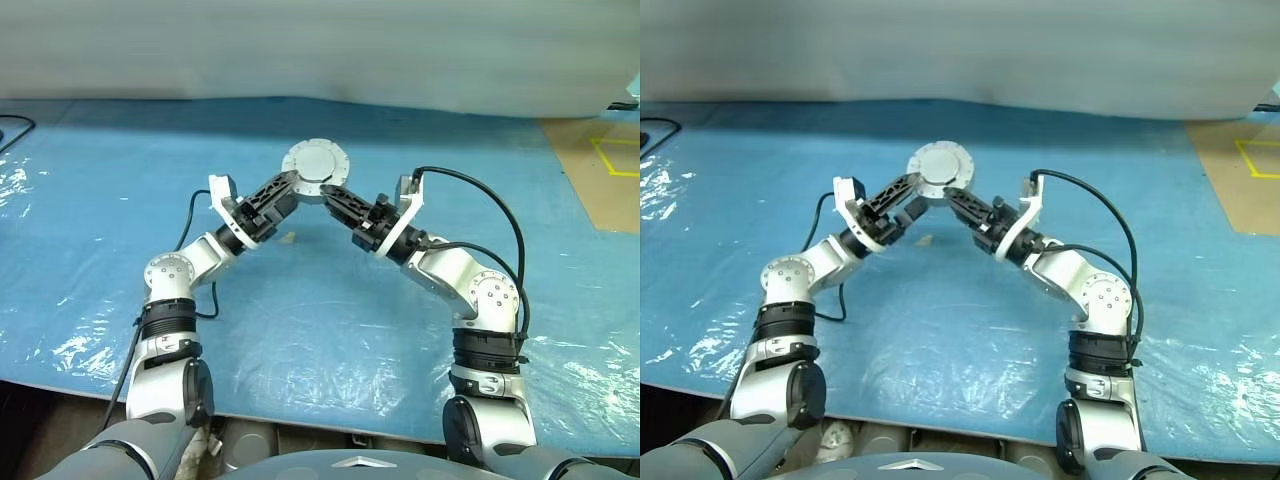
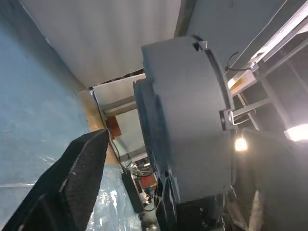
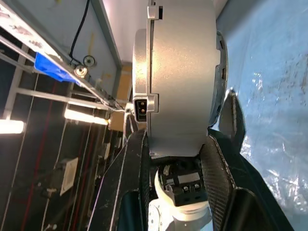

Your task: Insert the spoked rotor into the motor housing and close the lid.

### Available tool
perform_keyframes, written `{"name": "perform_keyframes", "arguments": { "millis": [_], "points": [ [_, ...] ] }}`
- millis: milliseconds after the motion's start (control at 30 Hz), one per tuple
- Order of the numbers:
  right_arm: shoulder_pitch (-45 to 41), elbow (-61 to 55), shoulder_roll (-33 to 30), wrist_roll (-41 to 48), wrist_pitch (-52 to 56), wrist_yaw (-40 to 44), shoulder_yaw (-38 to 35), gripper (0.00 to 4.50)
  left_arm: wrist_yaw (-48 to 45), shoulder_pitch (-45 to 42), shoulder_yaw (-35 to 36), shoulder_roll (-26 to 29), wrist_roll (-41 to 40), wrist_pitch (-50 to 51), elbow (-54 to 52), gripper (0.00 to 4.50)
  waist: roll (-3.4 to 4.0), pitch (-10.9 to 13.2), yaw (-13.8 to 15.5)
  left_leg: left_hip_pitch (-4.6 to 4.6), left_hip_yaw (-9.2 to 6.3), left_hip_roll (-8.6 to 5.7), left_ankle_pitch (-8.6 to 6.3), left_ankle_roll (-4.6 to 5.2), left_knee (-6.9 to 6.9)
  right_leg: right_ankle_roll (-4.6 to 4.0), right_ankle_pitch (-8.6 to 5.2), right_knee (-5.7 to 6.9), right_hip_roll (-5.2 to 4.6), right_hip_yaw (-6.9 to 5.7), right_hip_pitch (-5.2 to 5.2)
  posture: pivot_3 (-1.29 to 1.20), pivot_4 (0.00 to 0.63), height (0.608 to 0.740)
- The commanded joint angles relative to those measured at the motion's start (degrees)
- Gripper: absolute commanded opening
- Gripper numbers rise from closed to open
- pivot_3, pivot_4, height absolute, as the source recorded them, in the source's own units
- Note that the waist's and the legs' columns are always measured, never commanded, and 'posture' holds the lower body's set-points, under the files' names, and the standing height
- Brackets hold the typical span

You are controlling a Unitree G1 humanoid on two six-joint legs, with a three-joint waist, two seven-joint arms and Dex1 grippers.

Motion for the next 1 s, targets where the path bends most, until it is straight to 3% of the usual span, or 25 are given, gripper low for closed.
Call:
{"name": "perform_keyframes", "arguments": {
  "millis": [33, 500, 600, 700, 733, 767, 1000],
  "points": [
    [-1.53, -3.53, -0.89, 3.95, -0.38, 2.4, 0.33, 1.15, -0.41, -1.99, 0.43, -0.91, -1.79, -0.87, -1.82, 4.44, 0.0, 0.0, 0.01, -0.02, -0.01, 0.0, 0.0, 0.0, 0.02, 0.01, 0.0, 0.01, 0.0, 0.0, 0.0, 0.0, 0.15, 0.74],
    [-1.56, -2.94, -3.0, 5.36, -1.13, 2.5, 1.96, 1.15, -0.54, -5.58, -1.82, -5.26, 4.1, -8.26, 5.55, 4.44, -0.01, 0.01, 0.02, -0.12, -0.15, -0.02, 0.0, 0.01, 0.21, 0.11, 0.07, 0.01, -0.01, -0.04, 0.06, 0.0, 0.15, 0.74],
    [-1.35, -3.08, -3.29, 5.41, -1.31, 2.26, 2.28, 1.15, -0.47, -5.02, -1.37, -5.06, 3.91, -8.29, 5.58, 3.83, -0.01, 0.01, 0.03, -0.13, -0.17, -0.02, 0.0, 0.01, 0.23, 0.11, 0.07, 0.01, -0.01, -0.06, 0.07, 0.0, 0.15, 0.74],
    [-1.23, -2.91, -3.38, 5.36, -1.68, 1.62, 2.63, 1.15, 1.62, -4.81, -2.36, -5.1, 6.09, -9.77, 5.24, 2.89, -0.01, 0.01, 0.04, -0.13, -0.18, -0.02, 0.0, 0.01, 0.23, 0.11, 0.07, 0.01, -0.01, -0.06, 0.06, 0.0, 0.15, 0.74],
    [-1.22, -2.81, -3.35, 5.3, -1.91, 1.31, 2.78, 1.15, 1.22, -4.8, -1.76, -5.28, 5.43, -9.85, 5.26, 2.89, -0.02, 0.01, 0.03, -0.14, -0.18, -0.02, 0.0, 0.01, 0.24, 0.1, 0.07, 0.01, -0.01, -0.07, 0.07, 0.0, 0.15, 0.74],
    [-1.23, -2.7, -3.32, 5.29, -2.14, 1.0, 2.86, 1.15, 1.25, -4.79, -1.06, -5.45, 4.88, -10.12, 5.27, 2.56, -0.02, 0.01, 0.01, -0.16, -0.19, -0.02, 0.0, 0.01, 0.25, 0.11, 0.07, 0.01, -0.01, -0.07, 0.06, 0.0, 0.15, 0.74],
    [-1.74, -2.42, -3.02, 3.21, -3.78, -0.4, 3.12, 1.15, 3.19, -5.52, -0.36, -6.19, 4.86, -11.9, 5.12, 2.55, -0.02, 0.01, 0.02, -0.18, -0.21, -0.03, 0.0, 0.01, 0.26, 0.1, 0.07, 0.01, -0.01, -0.09, 0.06, 0.0, 0.15, 0.74]
  ]
}}
